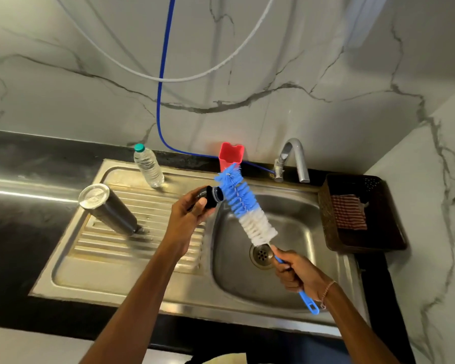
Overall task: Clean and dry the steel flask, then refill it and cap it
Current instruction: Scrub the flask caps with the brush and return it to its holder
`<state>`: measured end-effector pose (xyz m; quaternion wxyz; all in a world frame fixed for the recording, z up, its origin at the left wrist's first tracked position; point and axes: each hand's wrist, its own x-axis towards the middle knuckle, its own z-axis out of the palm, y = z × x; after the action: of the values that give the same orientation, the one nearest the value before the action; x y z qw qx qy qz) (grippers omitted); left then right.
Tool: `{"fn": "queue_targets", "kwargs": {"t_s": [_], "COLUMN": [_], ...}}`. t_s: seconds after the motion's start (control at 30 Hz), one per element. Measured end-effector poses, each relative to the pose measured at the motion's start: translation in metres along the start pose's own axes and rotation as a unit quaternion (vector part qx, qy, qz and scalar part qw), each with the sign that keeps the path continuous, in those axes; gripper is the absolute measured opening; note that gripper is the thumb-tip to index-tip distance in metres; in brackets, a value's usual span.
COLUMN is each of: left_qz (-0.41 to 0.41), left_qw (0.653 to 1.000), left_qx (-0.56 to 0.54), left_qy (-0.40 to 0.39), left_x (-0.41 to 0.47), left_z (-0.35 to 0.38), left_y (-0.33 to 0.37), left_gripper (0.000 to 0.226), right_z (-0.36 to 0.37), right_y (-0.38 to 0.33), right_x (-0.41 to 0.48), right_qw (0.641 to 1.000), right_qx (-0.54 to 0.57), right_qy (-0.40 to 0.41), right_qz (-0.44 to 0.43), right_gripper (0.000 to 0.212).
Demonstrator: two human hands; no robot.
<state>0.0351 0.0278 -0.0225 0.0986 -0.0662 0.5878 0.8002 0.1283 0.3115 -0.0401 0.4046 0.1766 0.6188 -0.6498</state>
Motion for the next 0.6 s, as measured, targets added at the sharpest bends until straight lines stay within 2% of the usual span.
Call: {"fn": "queue_targets", "kwargs": {"t_s": [0.07, 0.17, 0.3, 0.43, 0.6], "left_qz": [-0.002, -0.018, -0.038, -0.02, -0.019], "left_qw": [0.999, 0.995, 0.988, 0.974, 0.962], "left_qx": [0.027, 0.093, 0.147, 0.227, 0.273], "left_qy": [0.027, 0.01, -0.012, -0.013, 0.012], "left_x": [-0.002, -0.006, -0.013, -0.017, -0.015], "left_z": [-0.006, -0.005, 0.004, 0.007, 0.016], "left_y": [-0.007, -0.017, -0.027, -0.023, -0.02], "left_gripper": [0.032, 0.033, 0.041, 0.047, 0.054], "right_z": [0.003, 0.019, 0.035, 0.035, 0.024], "right_y": [-0.007, -0.023, -0.035, -0.021, -0.004], "right_x": [0.001, 0.007, 0.024, 0.034, 0.024], "right_qw": [0.998, 0.98, 0.91, 0.869, 0.854], "right_qx": [-0.026, -0.113, -0.282, -0.317, -0.293], "right_qy": [0.043, 0.132, 0.254, 0.342, 0.4], "right_qz": [-0.021, -0.094, -0.165, -0.166, -0.159], "right_gripper": [0.054, 0.057, 0.06, 0.062, 0.053]}}
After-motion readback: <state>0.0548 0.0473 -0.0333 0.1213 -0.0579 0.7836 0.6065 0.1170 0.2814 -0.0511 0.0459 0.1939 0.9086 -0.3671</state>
